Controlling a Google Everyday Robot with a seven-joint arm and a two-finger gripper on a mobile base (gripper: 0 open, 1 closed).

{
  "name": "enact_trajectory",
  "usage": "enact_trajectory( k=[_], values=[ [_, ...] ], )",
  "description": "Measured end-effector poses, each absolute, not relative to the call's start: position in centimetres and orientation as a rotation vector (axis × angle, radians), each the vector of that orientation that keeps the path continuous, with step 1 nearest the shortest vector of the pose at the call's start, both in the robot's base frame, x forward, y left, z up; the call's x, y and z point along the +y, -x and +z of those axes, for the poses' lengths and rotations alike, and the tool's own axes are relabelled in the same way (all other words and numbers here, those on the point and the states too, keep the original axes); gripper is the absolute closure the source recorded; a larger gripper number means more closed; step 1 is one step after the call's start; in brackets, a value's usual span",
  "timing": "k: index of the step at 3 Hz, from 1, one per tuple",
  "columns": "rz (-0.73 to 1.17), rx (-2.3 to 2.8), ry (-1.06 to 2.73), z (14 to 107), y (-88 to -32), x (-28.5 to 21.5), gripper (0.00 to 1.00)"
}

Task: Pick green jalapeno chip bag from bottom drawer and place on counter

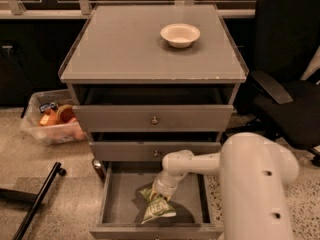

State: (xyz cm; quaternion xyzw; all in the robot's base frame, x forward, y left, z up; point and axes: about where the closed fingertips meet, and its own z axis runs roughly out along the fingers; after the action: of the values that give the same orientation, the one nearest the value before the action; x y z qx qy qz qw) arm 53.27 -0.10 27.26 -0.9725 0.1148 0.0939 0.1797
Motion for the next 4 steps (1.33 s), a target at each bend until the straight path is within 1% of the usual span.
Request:
enact_trajectory(
  k=[2, 3, 4],
  values=[
    [0.175, 0.483, 2.819, 41.5, -52.0, -3.7, 1.0],
    [0.104, 0.574, 2.856, 50.0, -52.4, -4.0, 1.0],
    [-0.023, 0.68, 2.895, 61.3, -53.2, -4.3, 1.0]
  ],
)
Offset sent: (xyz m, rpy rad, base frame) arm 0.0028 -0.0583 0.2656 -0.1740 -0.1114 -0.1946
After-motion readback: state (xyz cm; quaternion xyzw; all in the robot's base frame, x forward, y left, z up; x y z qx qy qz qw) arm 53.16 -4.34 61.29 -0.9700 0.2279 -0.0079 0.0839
